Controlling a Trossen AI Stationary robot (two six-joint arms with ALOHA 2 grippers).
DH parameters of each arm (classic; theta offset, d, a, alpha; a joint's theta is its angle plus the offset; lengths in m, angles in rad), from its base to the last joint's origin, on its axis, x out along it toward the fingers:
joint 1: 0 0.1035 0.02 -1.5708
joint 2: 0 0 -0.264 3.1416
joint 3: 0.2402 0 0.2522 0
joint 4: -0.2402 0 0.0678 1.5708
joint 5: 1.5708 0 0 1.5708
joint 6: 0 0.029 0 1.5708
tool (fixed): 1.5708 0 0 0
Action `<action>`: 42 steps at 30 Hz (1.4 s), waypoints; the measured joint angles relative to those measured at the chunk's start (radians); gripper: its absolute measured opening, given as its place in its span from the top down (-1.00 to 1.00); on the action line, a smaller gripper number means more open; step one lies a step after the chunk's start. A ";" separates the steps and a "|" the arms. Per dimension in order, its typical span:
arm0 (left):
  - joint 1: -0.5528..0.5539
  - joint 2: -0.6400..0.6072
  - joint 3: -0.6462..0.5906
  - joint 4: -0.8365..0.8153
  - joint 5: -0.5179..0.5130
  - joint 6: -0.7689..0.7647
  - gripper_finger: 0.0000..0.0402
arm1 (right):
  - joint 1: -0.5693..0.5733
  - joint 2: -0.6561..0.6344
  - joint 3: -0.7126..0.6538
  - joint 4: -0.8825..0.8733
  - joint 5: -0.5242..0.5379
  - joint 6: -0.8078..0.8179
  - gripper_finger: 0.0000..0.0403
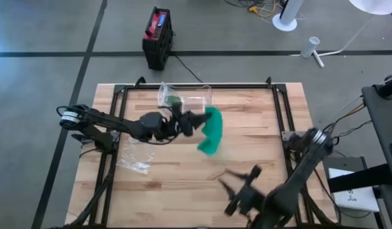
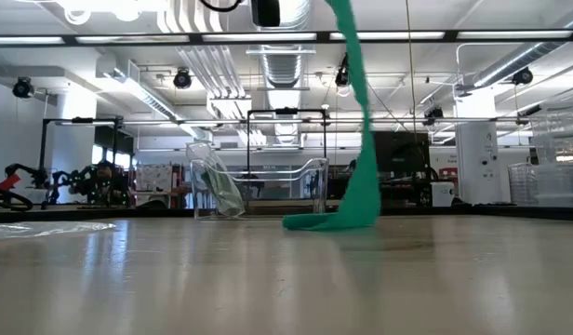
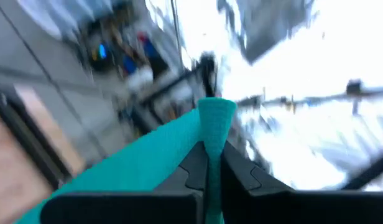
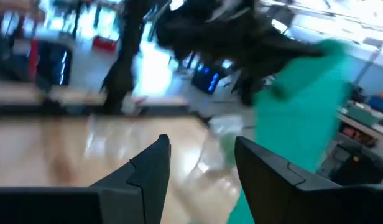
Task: Roll bandage
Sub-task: Roll the blue bandage
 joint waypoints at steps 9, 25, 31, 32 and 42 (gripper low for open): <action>0.033 0.001 0.001 0.263 -0.151 0.082 0.96 | -0.262 -0.238 -0.039 0.228 -0.093 -0.449 0.15; 0.046 0.001 -0.036 0.597 0.057 0.202 0.96 | -0.502 -0.363 -0.036 0.650 -0.704 -0.721 0.14; 0.046 0.001 -0.053 0.616 0.057 0.226 0.96 | -0.541 -0.361 -0.036 0.730 -0.698 -0.774 -0.02; 0.046 0.001 -0.053 0.620 0.058 0.226 0.96 | -0.549 -0.361 -0.034 0.737 -0.706 -0.785 -0.06; 0.047 0.001 -0.050 0.685 0.068 0.303 0.96 | -0.638 -0.359 -0.003 0.740 -0.892 -0.716 -0.18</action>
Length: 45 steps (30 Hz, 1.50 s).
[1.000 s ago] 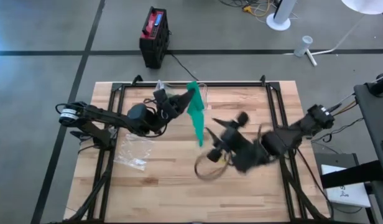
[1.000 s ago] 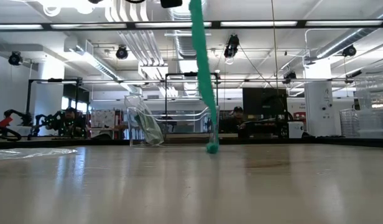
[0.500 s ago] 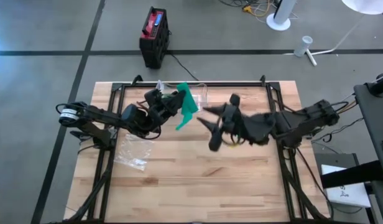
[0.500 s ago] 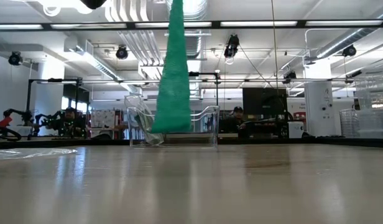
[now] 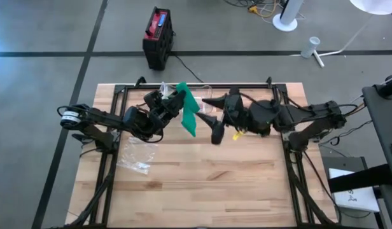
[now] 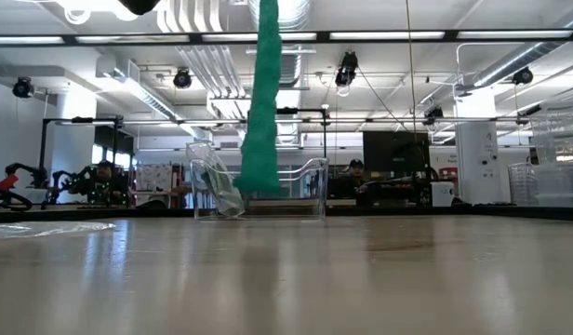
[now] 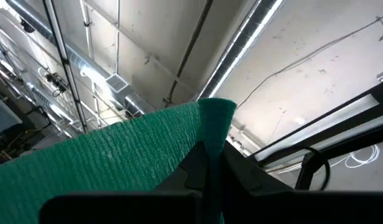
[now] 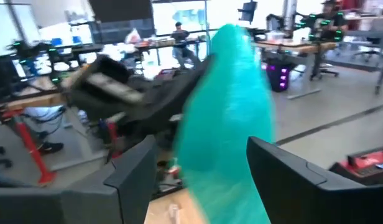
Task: Roll bandage
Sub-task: Roll the blue bandage
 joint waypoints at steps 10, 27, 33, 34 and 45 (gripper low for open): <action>0.000 0.000 0.006 0.006 0.023 0.084 0.96 | -0.080 0.049 0.006 0.022 -0.253 0.078 -0.05; 0.001 -0.001 0.007 -0.011 0.046 0.312 0.94 | -0.077 0.041 0.024 0.039 -0.233 0.022 0.91; 0.027 -0.033 0.006 -0.211 0.215 0.387 0.62 | -0.075 -0.031 0.023 -0.105 -0.195 -0.040 0.96; 0.037 -0.054 0.004 -0.302 0.234 0.387 0.53 | -0.075 -0.050 0.023 -0.145 -0.183 -0.059 0.97; 0.033 -0.400 0.027 -1.204 0.222 0.887 -0.36 | -0.003 -0.177 0.024 -0.743 -0.163 -0.215 0.98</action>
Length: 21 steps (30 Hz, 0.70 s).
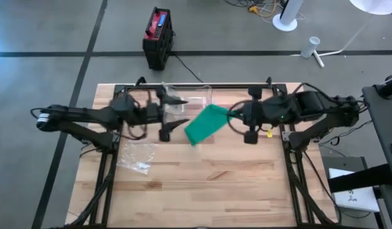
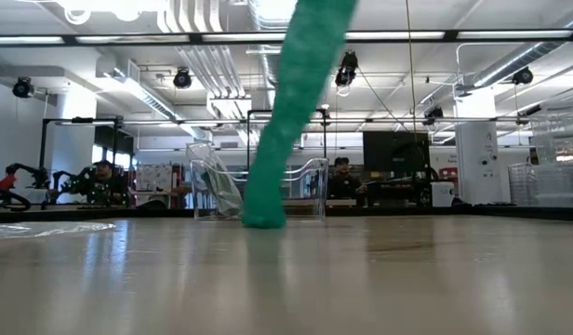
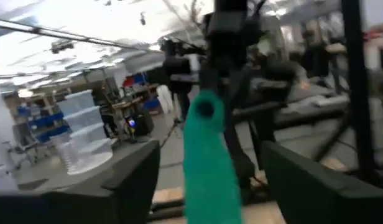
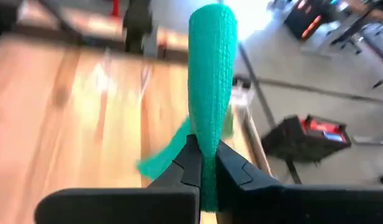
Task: Roll bandage
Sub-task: Roll the blue bandage
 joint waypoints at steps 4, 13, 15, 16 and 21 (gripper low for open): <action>-0.051 -0.041 0.019 -0.052 -0.010 0.004 -0.44 | 0.063 0.021 0.000 -0.073 0.001 -0.041 0.98; -0.129 0.186 0.129 -0.040 -0.021 0.056 -0.41 | 0.142 0.145 0.011 -0.080 -0.002 -0.188 0.98; -0.129 0.233 0.164 -0.078 -0.017 0.056 -0.42 | 0.142 0.166 0.029 -0.088 -0.001 -0.195 0.98; -0.129 0.251 0.179 -0.111 -0.008 0.055 -0.43 | 0.141 0.174 0.040 -0.097 0.000 -0.196 0.98; -0.130 0.281 0.243 -0.190 0.015 0.009 -0.47 | 0.141 0.184 0.086 -0.130 0.020 -0.176 0.98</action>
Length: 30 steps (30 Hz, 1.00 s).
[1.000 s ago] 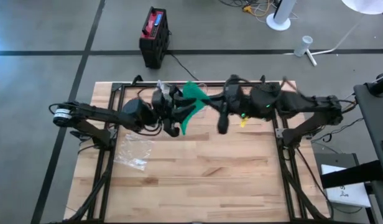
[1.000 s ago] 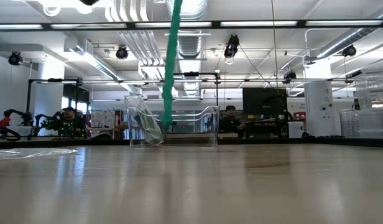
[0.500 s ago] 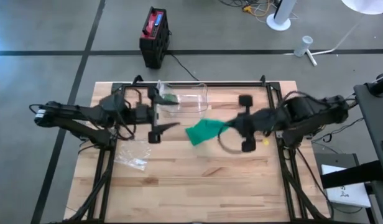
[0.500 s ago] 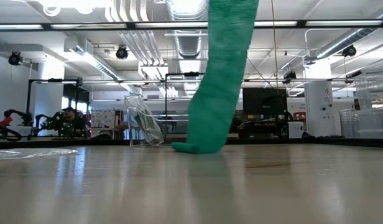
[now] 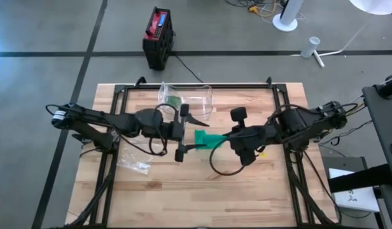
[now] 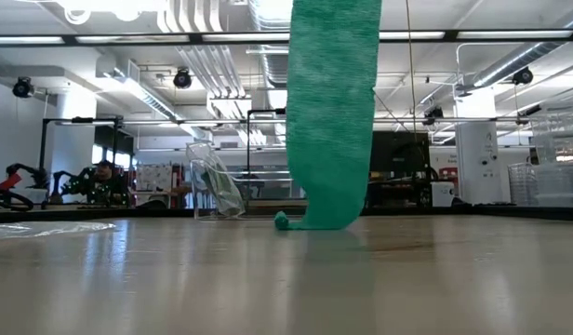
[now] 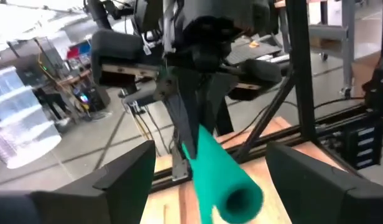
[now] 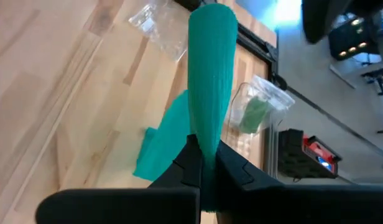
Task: Roll bandage
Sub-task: Roll the blue bandage
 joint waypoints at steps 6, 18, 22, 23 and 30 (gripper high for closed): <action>0.010 0.013 0.008 -0.017 0.015 -0.059 -0.41 | -0.004 -0.001 0.028 -0.033 0.040 0.028 0.98; 0.071 0.012 -0.049 0.028 0.067 -0.144 -0.11 | -0.017 0.030 0.024 -0.042 0.059 0.050 0.98; 0.072 0.011 -0.050 0.035 0.067 -0.112 0.10 | -0.017 0.040 0.024 -0.035 0.059 0.051 0.98; 0.072 0.011 -0.050 0.035 0.067 -0.111 0.18 | -0.013 0.040 0.024 -0.033 0.060 0.056 0.98; 0.073 0.009 -0.055 0.016 0.072 -0.058 0.92 | -0.002 0.034 0.027 0.022 0.058 0.070 0.84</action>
